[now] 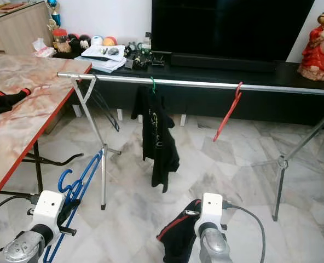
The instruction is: Hang hanger
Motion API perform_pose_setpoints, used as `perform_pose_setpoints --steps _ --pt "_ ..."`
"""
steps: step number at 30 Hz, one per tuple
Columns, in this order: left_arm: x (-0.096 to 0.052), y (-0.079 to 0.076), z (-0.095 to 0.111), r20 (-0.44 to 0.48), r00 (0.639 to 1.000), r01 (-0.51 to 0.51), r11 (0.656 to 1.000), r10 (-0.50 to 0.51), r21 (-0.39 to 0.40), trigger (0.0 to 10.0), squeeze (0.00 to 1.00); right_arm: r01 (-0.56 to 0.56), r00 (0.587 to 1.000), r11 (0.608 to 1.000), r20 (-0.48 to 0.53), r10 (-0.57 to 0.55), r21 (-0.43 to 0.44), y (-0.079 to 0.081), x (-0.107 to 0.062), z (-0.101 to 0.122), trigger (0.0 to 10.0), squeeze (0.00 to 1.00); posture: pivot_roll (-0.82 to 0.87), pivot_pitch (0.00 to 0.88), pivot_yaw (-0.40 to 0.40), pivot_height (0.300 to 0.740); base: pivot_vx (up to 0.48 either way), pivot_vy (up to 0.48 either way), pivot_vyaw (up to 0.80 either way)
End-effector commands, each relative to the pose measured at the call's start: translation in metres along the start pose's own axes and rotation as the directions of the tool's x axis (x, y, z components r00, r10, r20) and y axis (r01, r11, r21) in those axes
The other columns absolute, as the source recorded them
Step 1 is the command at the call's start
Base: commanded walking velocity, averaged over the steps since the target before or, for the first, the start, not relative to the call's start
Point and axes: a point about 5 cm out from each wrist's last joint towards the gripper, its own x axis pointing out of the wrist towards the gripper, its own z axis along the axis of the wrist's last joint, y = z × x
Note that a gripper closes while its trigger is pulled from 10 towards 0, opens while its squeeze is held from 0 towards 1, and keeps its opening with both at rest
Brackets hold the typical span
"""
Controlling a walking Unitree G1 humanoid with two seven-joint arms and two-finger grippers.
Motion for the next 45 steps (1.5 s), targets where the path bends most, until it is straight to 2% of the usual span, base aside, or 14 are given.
perform_pose_setpoints --steps 1,24,29,34,35,36,37,40,41,42,45 --pt "0.000 -0.003 0.003 0.005 1.000 0.013 1.000 -0.013 0.010 10.0 0.00 0.003 0.999 1.000 0.034 -0.003 0.003 -0.001 0.001 0.007 10.0 0.00 0.18 0.000 -0.017 0.740 -0.247 0.000 0.00" --pt "0.001 -0.005 0.004 0.003 1.000 0.029 1.000 -0.029 0.013 10.0 0.00 -0.013 0.998 1.000 0.054 0.013 0.000 0.004 0.005 0.016 10.0 0.00 0.18 0.000 -0.018 0.740 -0.251 0.000 0.00" --pt "0.002 -0.006 0.004 -0.006 0.998 0.066 0.998 -0.065 0.016 10.0 0.00 -0.022 0.997 1.000 0.068 0.022 -0.002 0.008 0.009 0.024 10.0 0.00 0.19 0.001 -0.019 0.740 -0.199 0.000 0.00" --pt "0.004 -0.008 0.005 -0.035 0.989 0.148 0.988 -0.146 0.043 10.0 0.00 -0.028 0.997 1.000 0.077 0.029 -0.010 0.010 0.013 0.032 10.0 0.00 0.19 0.005 -0.022 0.740 0.000 0.000 0.00" --pt "0.004 -0.012 0.008 -0.070 0.964 0.263 0.962 -0.258 0.078 10.0 0.00 -0.032 0.996 0.999 0.084 0.034 -0.015 0.011 0.015 0.039 10.0 0.00 0.19 0.009 -0.024 0.740 0.000 0.000 0.00" --pt "0.002 -0.017 0.009 -0.140 0.905 0.420 0.895 -0.401 0.154 10.0 0.00 -0.037 0.995 0.999 0.094 0.039 -0.022 0.012 0.018 0.047 10.0 0.00 0.19 0.012 -0.024 0.740 0.000 0.000 0.00" --pt "0.001 -0.018 0.009 -0.166 0.883 0.464 0.868 -0.439 0.178 10.0 0.00 -0.038 0.994 0.999 0.097 0.040 -0.024 0.012 0.019 0.049 10.0 0.00 0.19 0.013 -0.024 0.740 0.000 0.000 0.00" --pt "-0.002 -0.019 0.007 -0.228 0.836 0.541 0.819 -0.499 0.193 10.0 0.00 -0.041 0.994 0.999 0.100 0.044 -0.032 0.013 0.021 0.054 10.0 0.00 0.19 0.013 -0.024 0.740 0.000 0.000 0.00" --pt "-0.003 -0.018 0.004 -0.310 0.783 0.611 0.761 -0.539 0.219 10.0 0.00 -0.048 0.994 0.998 0.100 0.052 -0.049 0.014 0.023 0.058 10.0 0.00 0.19 0.016 -0.025 0.740 0.000 0.000 0.00" --pt "-0.004 -0.018 0.004 -0.350 0.747 0.655 0.717 -0.566 0.239 10.0 0.00 -0.053 0.993 0.997 0.101 0.059 -0.056 0.015 0.024 0.061 10.0 0.00 0.19 0.020 -0.028 0.740 0.000 0.000 0.00" --pt "-0.003 -0.020 0.008 -0.354 0.718 0.687 0.691 -0.599 0.223 10.0 0.00 -0.057 0.993 0.995 0.103 0.065 -0.084 0.017 0.025 0.065 10.0 0.00 0.19 0.022 -0.029 0.740 0.000 0.000 0.00"
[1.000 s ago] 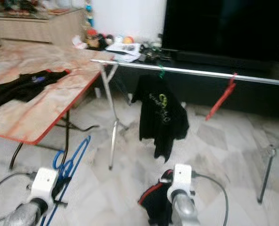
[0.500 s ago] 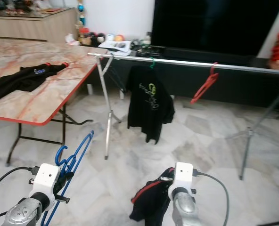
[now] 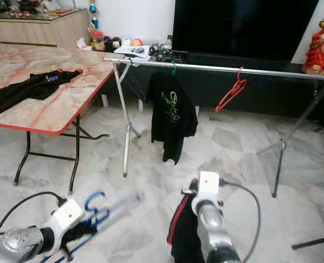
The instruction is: Hang hanger
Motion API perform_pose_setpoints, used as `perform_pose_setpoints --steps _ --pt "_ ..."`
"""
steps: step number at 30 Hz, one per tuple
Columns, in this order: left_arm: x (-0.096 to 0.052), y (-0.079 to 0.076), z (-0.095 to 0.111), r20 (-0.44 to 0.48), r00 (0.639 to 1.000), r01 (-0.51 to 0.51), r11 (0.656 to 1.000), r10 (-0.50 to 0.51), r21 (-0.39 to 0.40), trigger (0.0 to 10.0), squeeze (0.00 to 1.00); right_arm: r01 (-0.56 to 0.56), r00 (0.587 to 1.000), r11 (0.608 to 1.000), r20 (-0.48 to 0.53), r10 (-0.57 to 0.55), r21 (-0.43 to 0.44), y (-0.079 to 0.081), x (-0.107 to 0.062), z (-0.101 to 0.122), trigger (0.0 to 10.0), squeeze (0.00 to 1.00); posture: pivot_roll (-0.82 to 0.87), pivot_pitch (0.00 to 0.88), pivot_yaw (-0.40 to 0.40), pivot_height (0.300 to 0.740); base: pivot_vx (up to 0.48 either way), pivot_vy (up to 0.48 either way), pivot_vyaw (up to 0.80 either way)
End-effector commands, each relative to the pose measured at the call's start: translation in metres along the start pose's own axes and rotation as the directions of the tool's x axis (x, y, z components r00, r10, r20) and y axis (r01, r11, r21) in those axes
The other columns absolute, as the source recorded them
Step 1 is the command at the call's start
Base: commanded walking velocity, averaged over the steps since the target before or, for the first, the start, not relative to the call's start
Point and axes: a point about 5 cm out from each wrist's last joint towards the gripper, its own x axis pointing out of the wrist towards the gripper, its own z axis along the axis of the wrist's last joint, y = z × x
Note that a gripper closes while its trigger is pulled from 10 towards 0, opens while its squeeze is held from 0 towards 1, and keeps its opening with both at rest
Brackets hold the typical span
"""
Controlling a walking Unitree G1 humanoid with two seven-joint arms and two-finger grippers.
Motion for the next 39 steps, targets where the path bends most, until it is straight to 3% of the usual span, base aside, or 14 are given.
perform_pose_setpoints --steps 1,10,13,16,19,21,29,39 --pt "0.001 -0.001 0.010 0.012 0.998 0.053 0.998 -0.054 0.017 10.0 0.00 -0.008 1.000 1.000 0.003 0.008 -0.030 0.000 0.003 0.006 10.0 0.00 0.19 0.022 -0.030 0.740 0.000 0.000 0.00" --pt "0.001 -0.011 0.042 0.029 0.957 0.286 0.954 -0.289 0.092 10.0 0.00 -0.027 1.000 0.999 0.010 0.027 -0.042 0.006 0.010 0.022 10.0 0.00 0.20 0.015 -0.043 0.740 0.000 0.000 0.00" --pt "0.008 -0.008 0.052 0.054 0.962 0.257 0.956 -0.267 0.142 10.0 0.00 -0.044 0.999 0.998 0.014 0.044 -0.040 0.010 0.012 0.026 10.0 0.00 0.19 0.012 -0.043 0.740 0.000 0.000 0.00" --pt "0.018 0.001 0.066 0.129 0.975 0.166 0.980 -0.180 0.112 10.0 0.00 -0.058 0.998 0.998 0.032 0.059 -0.031 0.012 0.013 0.031 10.0 0.00 0.18 0.010 -0.041 0.740 0.000 0.000 0.00" --pt "0.023 0.007 0.067 0.141 0.985 0.089 0.990 -0.104 0.113 10.0 0.00 -0.067 0.997 0.997 0.030 0.068 -0.028 0.010 0.012 0.030 10.0 0.00 0.17 0.008 -0.042 0.740 0.000 0.000 0.00" --pt "0.026 0.011 0.071 0.173 0.983 0.045 0.996 -0.057 0.072 10.0 0.00 -0.070 0.997 0.997 0.022 0.071 -0.025 0.009 0.011 0.026 10.0 0.00 0.17 0.006 -0.043 0.740 0.000 0.000 0.00" --pt "0.031 0.010 0.074 0.201 0.978 0.037 0.998 -0.047 0.052 10.0 0.00 -0.103 0.994 0.995 0.020 0.103 -0.011 0.010 0.011 0.025 10.0 0.00 0.16 0.000 -0.042 0.740 0.000 0.000 0.00" --pt "0.026 -0.001 0.073 0.195 0.966 0.164 0.985 -0.173 0.058 10.0 0.00 -0.121 0.992 0.993 0.023 0.121 -0.018 0.012 0.012 0.028 10.0 0.00 0.18 0.000 -0.045 0.740 0.000 0.000 0.00"
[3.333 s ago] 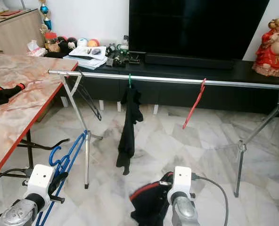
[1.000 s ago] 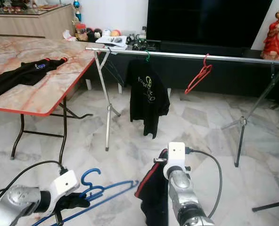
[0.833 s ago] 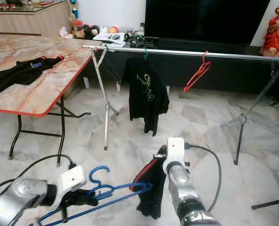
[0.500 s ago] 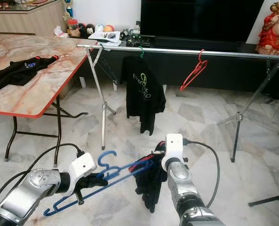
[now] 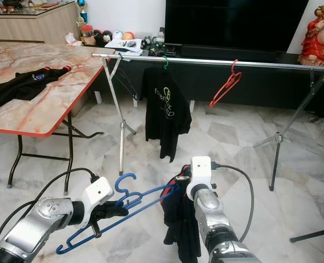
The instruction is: Hang hanger
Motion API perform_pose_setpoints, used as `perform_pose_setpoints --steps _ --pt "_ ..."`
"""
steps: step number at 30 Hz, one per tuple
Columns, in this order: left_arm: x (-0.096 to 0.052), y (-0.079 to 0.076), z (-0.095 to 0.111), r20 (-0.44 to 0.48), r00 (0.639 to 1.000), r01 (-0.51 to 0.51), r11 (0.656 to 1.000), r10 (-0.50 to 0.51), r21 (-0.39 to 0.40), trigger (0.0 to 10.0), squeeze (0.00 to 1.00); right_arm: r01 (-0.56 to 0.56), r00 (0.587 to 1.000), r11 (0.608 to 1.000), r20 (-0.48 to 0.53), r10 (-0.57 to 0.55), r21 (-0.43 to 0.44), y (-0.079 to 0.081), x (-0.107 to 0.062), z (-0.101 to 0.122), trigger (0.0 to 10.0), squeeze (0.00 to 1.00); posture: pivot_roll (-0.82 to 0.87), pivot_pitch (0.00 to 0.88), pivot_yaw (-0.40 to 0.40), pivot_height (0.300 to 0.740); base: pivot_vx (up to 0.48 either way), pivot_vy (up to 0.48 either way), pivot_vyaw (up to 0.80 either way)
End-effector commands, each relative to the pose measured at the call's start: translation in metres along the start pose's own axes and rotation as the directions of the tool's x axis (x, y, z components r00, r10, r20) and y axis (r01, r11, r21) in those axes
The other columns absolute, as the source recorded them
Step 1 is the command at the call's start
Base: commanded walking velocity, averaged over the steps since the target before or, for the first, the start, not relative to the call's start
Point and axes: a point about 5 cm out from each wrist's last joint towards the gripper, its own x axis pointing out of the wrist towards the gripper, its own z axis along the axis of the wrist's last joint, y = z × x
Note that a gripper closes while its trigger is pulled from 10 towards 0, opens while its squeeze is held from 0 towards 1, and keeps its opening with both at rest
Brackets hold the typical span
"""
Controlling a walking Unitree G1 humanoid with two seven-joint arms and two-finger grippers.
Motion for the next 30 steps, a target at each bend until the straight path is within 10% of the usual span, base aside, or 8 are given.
perform_pose_setpoints --steps 1,18,30 --pt "-0.002 -0.002 0.003 0.007 1.000 0.027 1.000 -0.027 -0.004 10.0 0.00 -0.002 1.000 1.000 0.012 0.002 0.006 0.001 0.001 0.004 10.0 0.00 0.18 0.000 -0.045 0.740 0.000 0.000 0.00" --pt "0.005 0.019 0.009 0.035 0.981 -0.195 0.979 0.193 0.064 10.0 0.00 -0.035 0.999 0.999 0.003 0.035 0.036 0.007 0.000 -0.001 10.0 0.00 0.17 0.008 -0.040 0.740 0.000 0.000 0.00" --pt "0.004 0.006 0.010 0.056 0.997 -0.062 0.998 0.061 0.023 10.0 0.00 -0.165 0.985 0.986 0.037 0.166 -0.041 0.017 0.001 0.008 10.0 0.00 0.17 0.015 -0.039 0.740 0.000 0.000 0.00"
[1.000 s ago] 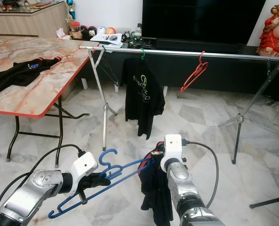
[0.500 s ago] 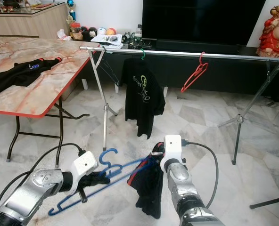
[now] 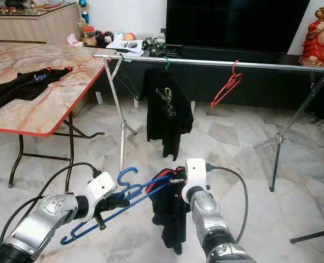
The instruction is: Hang hanger
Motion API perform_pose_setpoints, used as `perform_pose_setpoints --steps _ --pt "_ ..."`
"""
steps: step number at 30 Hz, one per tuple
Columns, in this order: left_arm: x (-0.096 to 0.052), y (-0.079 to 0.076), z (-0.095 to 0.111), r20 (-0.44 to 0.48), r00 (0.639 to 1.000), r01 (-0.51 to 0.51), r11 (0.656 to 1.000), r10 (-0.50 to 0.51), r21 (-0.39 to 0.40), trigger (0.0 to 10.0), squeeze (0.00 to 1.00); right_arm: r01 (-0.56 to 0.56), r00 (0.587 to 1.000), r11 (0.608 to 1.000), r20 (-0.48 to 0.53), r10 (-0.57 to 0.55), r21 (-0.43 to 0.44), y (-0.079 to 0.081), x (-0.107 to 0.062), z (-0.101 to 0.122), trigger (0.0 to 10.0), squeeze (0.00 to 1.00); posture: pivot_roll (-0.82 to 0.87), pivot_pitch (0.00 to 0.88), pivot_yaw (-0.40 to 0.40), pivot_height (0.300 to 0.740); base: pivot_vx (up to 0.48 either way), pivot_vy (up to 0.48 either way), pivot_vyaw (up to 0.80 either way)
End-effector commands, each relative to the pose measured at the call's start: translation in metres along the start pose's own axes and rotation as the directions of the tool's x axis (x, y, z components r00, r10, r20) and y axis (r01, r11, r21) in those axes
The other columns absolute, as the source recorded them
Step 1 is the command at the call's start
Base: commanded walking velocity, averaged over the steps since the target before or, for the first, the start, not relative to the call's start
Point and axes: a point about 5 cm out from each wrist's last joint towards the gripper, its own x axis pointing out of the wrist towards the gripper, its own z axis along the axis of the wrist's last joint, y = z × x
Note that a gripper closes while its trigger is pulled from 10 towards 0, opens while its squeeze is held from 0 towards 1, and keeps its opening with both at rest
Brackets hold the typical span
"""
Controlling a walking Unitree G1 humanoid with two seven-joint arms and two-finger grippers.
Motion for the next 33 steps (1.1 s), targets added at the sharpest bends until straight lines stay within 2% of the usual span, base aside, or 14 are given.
perform_pose_setpoints --steps 1,12,17,26,33 --pt "-0.004 0.000 0.006 0.026 0.999 0.022 1.000 -0.022 0.004 10.0 0.00 -0.024 0.999 0.999 0.038 0.025 -0.036 0.002 0.002 0.011 10.0 0.00 0.17 0.015 -0.039 0.740 0.000 0.000 0.00" --pt "-0.011 -0.003 0.010 0.061 0.995 0.082 0.996 -0.080 -0.031 10.0 0.00 -0.039 0.998 0.998 0.052 0.042 -0.056 -0.001 0.003 0.019 10.0 0.00 0.18 0.019 -0.043 0.740 0.000 0.000 0.00" --pt "-0.007 0.005 0.002 -0.007 1.000 -0.014 1.000 0.014 0.013 10.0 0.00 -0.059 0.997 0.997 0.051 0.062 -0.057 0.004 0.003 0.018 10.0 0.00 0.17 0.021 -0.044 0.740 0.000 0.000 0.00" --pt "-0.008 0.006 -0.001 -0.029 0.999 -0.026 1.000 0.026 0.002 10.0 0.00 -0.143 0.985 0.986 0.080 0.150 -0.085 0.015 0.003 0.030 10.0 0.00 0.17 0.023 -0.044 0.740 0.000 0.000 0.00" --pt "-0.005 0.007 -0.003 -0.041 0.998 -0.047 0.999 0.047 0.000 10.0 0.00 -0.195 0.980 0.973 0.015 0.198 -0.122 0.016 -0.008 0.023 10.0 0.00 0.16 0.026 -0.042 0.740 0.000 0.000 0.00"
